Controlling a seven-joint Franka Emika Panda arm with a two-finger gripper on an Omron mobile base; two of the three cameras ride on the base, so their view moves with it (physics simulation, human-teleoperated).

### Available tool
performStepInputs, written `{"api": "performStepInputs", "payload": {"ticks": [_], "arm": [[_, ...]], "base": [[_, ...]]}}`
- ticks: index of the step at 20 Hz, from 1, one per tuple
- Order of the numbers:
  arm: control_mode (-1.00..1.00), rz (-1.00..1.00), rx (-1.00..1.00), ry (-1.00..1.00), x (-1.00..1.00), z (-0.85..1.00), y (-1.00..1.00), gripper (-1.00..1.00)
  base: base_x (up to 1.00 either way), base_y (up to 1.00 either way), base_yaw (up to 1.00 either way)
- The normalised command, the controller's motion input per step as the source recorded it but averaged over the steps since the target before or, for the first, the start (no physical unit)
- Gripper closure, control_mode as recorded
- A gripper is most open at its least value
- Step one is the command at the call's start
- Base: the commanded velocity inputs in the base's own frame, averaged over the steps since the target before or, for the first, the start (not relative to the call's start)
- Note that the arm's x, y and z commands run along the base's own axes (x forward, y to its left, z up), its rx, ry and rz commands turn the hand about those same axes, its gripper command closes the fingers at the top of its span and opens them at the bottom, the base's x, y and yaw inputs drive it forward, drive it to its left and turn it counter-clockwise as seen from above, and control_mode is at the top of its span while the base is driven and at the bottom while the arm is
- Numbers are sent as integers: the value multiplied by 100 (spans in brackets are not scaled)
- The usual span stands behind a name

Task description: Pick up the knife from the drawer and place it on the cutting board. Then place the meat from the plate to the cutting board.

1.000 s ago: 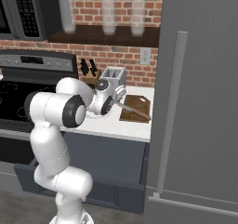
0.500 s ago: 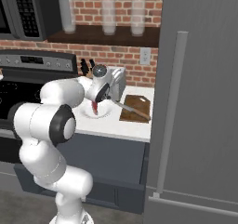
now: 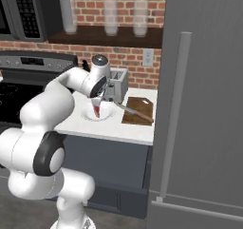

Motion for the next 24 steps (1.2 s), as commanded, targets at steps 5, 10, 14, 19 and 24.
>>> {"api": "performStepInputs", "payload": {"ticks": [5, 10, 14, 19, 24], "arm": [[-100, 74, -32, 21, -42, 6, 40, -100], [-100, 79, -31, 16, -28, -12, 15, -100], [-100, 63, -16, -14, 17, -78, 0, -100], [-100, 49, -1, -39, 59, -87, 18, -100], [-100, 35, 4, -4, 99, -57, 55, -100]], "base": [[0, 0, 0], [0, 0, 0], [0, 0, 0], [0, 0, 0], [0, 0, 0]]}}
